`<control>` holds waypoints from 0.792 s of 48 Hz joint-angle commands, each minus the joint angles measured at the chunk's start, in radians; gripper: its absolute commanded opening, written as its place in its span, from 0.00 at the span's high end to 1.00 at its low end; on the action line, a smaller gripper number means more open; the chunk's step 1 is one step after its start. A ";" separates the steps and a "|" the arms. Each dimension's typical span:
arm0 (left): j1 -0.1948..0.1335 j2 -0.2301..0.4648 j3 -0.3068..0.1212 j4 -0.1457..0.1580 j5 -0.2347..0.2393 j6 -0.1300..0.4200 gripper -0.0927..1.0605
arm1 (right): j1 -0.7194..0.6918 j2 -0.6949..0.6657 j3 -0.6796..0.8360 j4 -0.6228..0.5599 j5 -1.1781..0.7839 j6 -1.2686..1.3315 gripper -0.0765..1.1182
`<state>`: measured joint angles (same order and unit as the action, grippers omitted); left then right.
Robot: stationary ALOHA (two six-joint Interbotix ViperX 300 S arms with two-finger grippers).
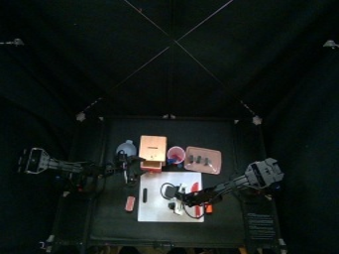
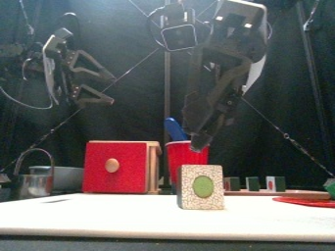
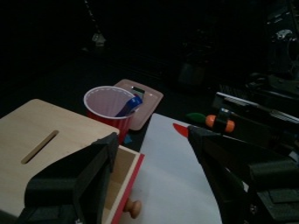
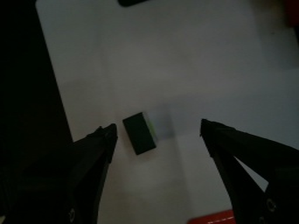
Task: Place sushi on board then cut the sushi with the knife then place the pieces on the plate
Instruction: Place the 4 sushi pieces on the plate
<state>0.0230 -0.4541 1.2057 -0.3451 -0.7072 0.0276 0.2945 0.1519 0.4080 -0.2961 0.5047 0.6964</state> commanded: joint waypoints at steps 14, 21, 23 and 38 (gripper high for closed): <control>0.002 -0.002 -0.011 -0.011 -0.003 0.000 0.08 | -0.023 0.120 -0.137 0.172 0.078 -0.256 0.08; 0.002 -0.002 -0.008 -0.011 -0.003 0.003 0.08 | -0.028 0.146 -0.153 0.164 0.095 -0.242 0.14; 0.002 -0.002 -0.006 -0.011 -0.003 0.003 0.08 | -0.031 0.146 -0.156 0.163 0.101 -0.242 0.18; 0.002 0.000 0.011 -0.012 -0.006 0.002 0.08 | -0.087 0.055 -0.132 0.172 0.258 -0.225 0.52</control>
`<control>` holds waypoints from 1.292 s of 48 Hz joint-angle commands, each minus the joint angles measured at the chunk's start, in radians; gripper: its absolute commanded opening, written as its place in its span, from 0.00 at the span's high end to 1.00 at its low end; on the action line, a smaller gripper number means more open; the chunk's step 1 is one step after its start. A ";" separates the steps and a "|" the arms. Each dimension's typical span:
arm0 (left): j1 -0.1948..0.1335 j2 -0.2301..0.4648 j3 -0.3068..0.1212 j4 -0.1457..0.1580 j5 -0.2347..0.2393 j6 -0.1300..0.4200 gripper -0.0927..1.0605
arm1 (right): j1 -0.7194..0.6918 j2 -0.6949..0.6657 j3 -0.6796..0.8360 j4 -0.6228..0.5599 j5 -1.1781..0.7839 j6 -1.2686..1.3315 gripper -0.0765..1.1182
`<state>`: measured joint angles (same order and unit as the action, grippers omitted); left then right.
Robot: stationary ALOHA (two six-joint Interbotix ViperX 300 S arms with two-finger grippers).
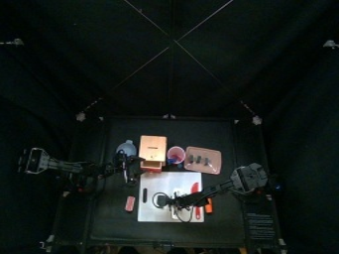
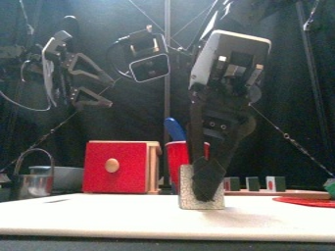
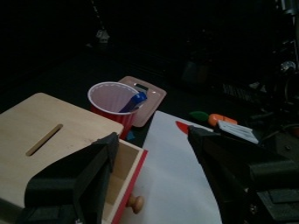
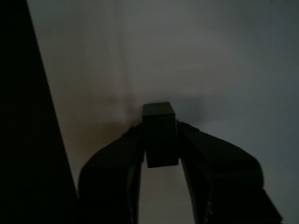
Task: Place sushi on board then cut the sushi with the knife then place the pieces on the plate
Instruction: Place the 4 sushi pieces on the plate
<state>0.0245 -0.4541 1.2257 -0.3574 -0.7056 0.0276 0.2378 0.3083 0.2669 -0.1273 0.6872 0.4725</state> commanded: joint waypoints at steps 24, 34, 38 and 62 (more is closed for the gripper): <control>0.002 -0.002 0.003 0.028 -0.008 0.006 0.08 | -0.201 -0.543 0.522 -0.020 0.201 0.520 0.52; 0.005 -0.002 0.003 0.055 -0.005 0.005 0.08 | -0.296 -0.675 0.663 -0.098 0.161 0.692 0.52; 0.005 -0.002 0.005 0.055 -0.005 0.005 0.08 | -0.387 -0.684 0.683 -0.129 0.160 0.693 0.52; -0.002 -0.002 0.003 0.060 -0.008 0.003 0.08 | -0.735 -0.638 0.752 -0.161 -0.097 0.692 0.49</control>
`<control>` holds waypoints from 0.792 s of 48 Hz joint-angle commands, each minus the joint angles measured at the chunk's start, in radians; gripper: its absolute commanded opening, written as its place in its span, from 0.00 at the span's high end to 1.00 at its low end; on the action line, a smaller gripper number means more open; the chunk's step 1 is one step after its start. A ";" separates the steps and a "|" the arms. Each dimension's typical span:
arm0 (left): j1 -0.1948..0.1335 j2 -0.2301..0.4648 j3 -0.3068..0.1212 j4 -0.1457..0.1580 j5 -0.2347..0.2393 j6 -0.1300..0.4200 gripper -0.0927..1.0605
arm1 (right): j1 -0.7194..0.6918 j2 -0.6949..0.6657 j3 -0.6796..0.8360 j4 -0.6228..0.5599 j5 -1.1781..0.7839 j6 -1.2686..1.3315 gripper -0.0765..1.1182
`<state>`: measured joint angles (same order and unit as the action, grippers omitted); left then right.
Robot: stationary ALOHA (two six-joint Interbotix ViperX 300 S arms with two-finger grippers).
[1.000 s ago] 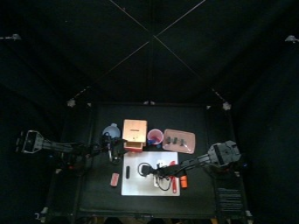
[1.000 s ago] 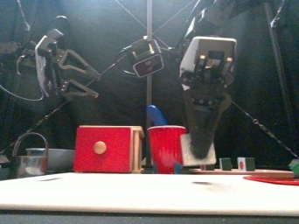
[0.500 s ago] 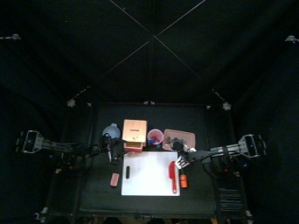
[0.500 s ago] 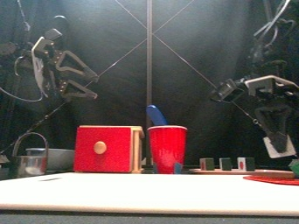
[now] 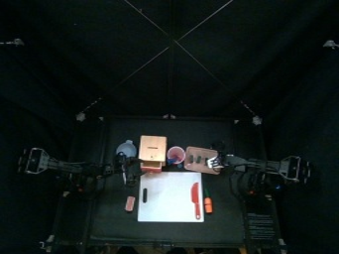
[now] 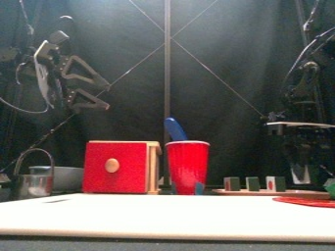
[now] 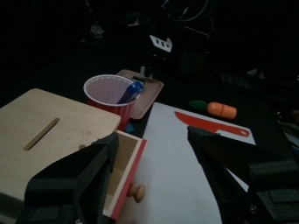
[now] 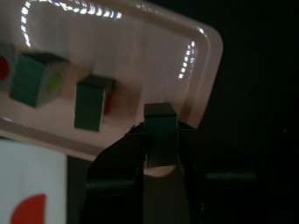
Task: Place sushi on board then cut the sushi with the knife then place the pieces on the plate
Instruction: Place the 4 sushi pieces on the plate
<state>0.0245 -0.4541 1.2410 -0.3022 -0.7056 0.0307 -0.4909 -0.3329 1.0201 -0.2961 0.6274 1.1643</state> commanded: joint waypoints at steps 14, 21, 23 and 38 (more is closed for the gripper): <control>-0.003 -0.003 -0.026 0.003 -0.008 -0.002 0.08 | -0.005 0.032 -0.005 0.005 -0.061 0.000 0.30; -0.003 -0.002 -0.029 0.002 -0.008 -0.003 0.08 | 0.000 -0.011 -0.005 0.003 -0.055 -0.002 0.29; -0.005 -0.003 -0.029 0.000 -0.008 -0.005 0.08 | 0.002 -0.026 -0.005 0.000 -0.046 -0.002 0.29; -0.006 -0.009 -0.051 0.003 -0.008 -0.002 0.08 | 0.178 -0.218 -0.026 -0.012 -0.014 -0.025 0.29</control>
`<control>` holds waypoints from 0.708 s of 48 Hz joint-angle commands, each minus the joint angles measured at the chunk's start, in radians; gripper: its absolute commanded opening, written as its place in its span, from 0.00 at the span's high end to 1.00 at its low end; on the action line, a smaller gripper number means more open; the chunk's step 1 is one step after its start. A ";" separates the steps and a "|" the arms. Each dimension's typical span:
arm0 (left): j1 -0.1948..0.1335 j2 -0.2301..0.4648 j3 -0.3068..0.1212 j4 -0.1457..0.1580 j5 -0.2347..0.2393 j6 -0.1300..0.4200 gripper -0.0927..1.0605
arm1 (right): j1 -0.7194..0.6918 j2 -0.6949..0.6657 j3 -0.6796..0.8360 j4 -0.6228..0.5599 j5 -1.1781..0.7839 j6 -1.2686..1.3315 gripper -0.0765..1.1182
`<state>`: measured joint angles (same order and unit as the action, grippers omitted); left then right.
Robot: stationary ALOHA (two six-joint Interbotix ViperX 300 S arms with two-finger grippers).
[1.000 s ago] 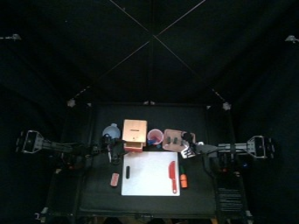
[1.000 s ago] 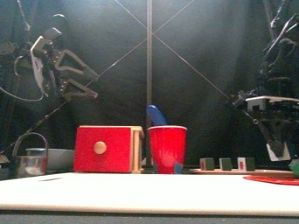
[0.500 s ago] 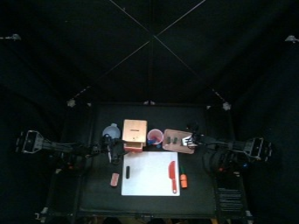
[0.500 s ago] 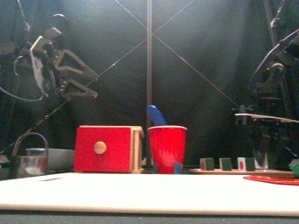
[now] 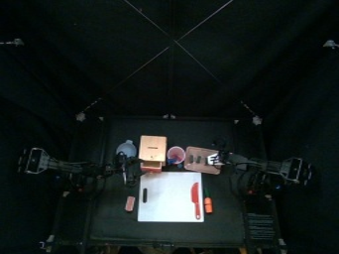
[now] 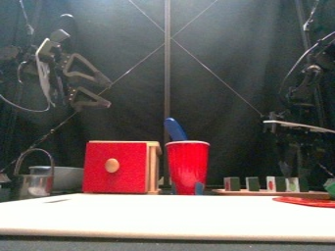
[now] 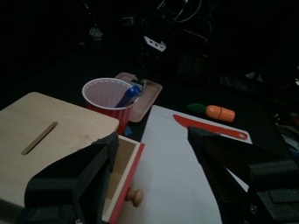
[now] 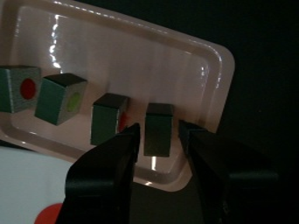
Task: Place sushi on board then cut the sushi with the knife then place the pieces on the plate
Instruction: Place the 4 sushi pieces on the plate
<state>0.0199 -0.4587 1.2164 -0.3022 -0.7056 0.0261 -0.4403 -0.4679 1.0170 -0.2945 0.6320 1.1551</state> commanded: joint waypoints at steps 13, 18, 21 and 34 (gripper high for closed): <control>0.005 -0.003 -0.015 0.000 -0.008 0.003 0.08 | 0.417 -0.066 -0.034 -0.325 -0.331 -0.176 0.29; 0.011 -0.003 -0.020 0.000 -0.005 0.005 0.08 | 0.359 -0.002 -0.051 -0.437 -0.537 -0.173 0.30; 0.017 -0.005 -0.017 -0.002 -0.008 0.003 0.08 | 0.318 0.041 -0.075 -0.449 -0.675 -0.187 0.30; 0.049 -0.005 0.009 -0.037 -0.005 0.003 0.08 | 0.267 0.210 -0.186 -0.541 -0.948 -0.273 0.30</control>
